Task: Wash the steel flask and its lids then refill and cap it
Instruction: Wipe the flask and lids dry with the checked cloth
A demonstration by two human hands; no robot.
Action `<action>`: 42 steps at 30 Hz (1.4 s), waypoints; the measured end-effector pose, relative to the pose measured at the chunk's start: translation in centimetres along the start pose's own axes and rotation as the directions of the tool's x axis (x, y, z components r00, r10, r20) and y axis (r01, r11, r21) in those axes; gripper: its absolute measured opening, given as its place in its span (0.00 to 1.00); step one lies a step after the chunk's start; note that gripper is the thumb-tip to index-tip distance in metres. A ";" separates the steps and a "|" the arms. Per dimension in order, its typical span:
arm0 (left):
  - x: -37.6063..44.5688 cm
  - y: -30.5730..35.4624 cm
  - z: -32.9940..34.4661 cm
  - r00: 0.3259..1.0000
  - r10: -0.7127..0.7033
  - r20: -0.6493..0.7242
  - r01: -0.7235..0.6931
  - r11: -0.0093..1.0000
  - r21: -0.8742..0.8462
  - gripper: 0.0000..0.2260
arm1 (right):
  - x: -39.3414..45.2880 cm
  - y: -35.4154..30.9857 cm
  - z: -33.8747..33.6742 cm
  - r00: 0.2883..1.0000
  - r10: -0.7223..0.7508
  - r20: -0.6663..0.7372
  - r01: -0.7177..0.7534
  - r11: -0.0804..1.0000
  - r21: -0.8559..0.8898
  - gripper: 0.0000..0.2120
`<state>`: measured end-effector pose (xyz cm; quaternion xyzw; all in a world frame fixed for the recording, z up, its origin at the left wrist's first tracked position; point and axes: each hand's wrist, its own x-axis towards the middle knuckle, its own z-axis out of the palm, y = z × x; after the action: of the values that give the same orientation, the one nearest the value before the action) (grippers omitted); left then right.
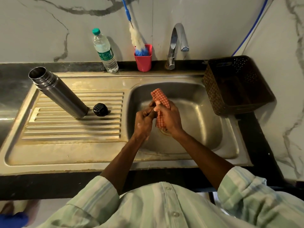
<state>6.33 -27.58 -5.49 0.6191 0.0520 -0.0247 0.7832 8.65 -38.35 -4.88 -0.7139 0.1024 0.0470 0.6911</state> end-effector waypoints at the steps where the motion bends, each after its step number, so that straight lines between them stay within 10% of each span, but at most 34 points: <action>1: 0.1 -0.2 -0.2 0.997 0.069 0.035 -0.070 0.996 0.051 0.11 | 0.1 -0.9 0.0 0.983 0.177 0.044 -0.182 0.967 0.176 0.15; 3: 0.4 -1.0 -1.0 0.959 0.245 0.139 -0.271 0.939 0.212 0.15 | 0.9 -2.1 -0.9 0.849 0.444 0.286 -0.528 0.739 0.418 0.14; 6: 0.7 -1.1 -1.2 0.945 0.244 0.219 -0.303 0.905 0.299 0.14 | 1.3 -2.5 -1.2 0.828 0.468 0.309 -0.561 0.677 0.477 0.12; 10: 1.4 0.1 -0.8 0.994 -0.108 0.027 0.108 0.994 -0.027 0.08 | 0.4 -1.7 -0.5 0.992 -0.050 -0.120 0.051 0.999 0.005 0.12; 12: 2.2 0.7 -1.4 0.958 -0.277 0.072 0.286 0.945 -0.158 0.09 | 0.7 -0.4 -1.0 0.921 -0.384 0.069 0.385 0.865 -0.321 0.16; 14: 2.5 1.3 -1.9 0.929 -0.324 0.177 0.356 0.913 -0.197 0.09 | 0.9 0.7 -1.5 0.892 -0.396 0.216 0.451 0.809 -0.376 0.19; 18: 1.5 0.5 -2.2 0.982 -0.115 0.151 0.110 0.993 0.041 0.10 | 0.5 0.1 -0.2 0.998 0.022 0.061 -0.027 0.997 0.079 0.15; 22: 0.6 -0.2 -2.5 0.959 0.009 0.284 -0.097 0.950 0.297 0.09 | 2.0 -1.0 -1.4 0.819 0.480 0.316 -0.573 0.714 0.401 0.19; 26: 2.0 0.8 -2.9 0.951 -0.239 0.195 0.216 0.967 0.134 0.09 | 0.8 -1.1 -0.7 0.984 0.164 0.075 -0.174 0.973 0.154 0.13; 29: 2.9 1.2 -3.2 0.945 -0.266 0.192 0.288 0.953 -0.099 0.08 | 0.5 0.6 -0.5 0.951 -0.266 0.156 0.293 0.937 -0.189 0.15; 33: 2.1 0.4 -2.9 0.974 -0.088 0.208 0.064 0.991 0.119 0.09 | 0.8 -0.6 -0.1 0.988 0.092 0.121 -0.118 0.966 0.229 0.18; 37: 1.6 -0.5 -3.3 0.936 0.054 0.347 -0.197 0.898 0.393 0.08 | 2.2 -2.2 -2.2 0.760 0.465 0.454 -0.630 0.699 0.339 0.21; 40: 2.1 -0.2 -3.2 0.947 -0.089 0.309 -0.024 0.939 0.343 0.07 | 2.1 -2.1 -1.3 0.852 0.425 0.305 -0.513 0.795 0.325 0.19; 42: 2.8 0.7 -3.3 0.948 -0.223 0.225 0.191 0.969 0.156 0.09 | 1.2 -2.0 -0.7 0.984 0.161 0.072 -0.169 0.978 0.119 0.16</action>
<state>9.01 -24.19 -5.88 0.6533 0.0197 -0.1853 0.7338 10.18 -39.10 -3.11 -0.6566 0.1425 0.1201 0.7309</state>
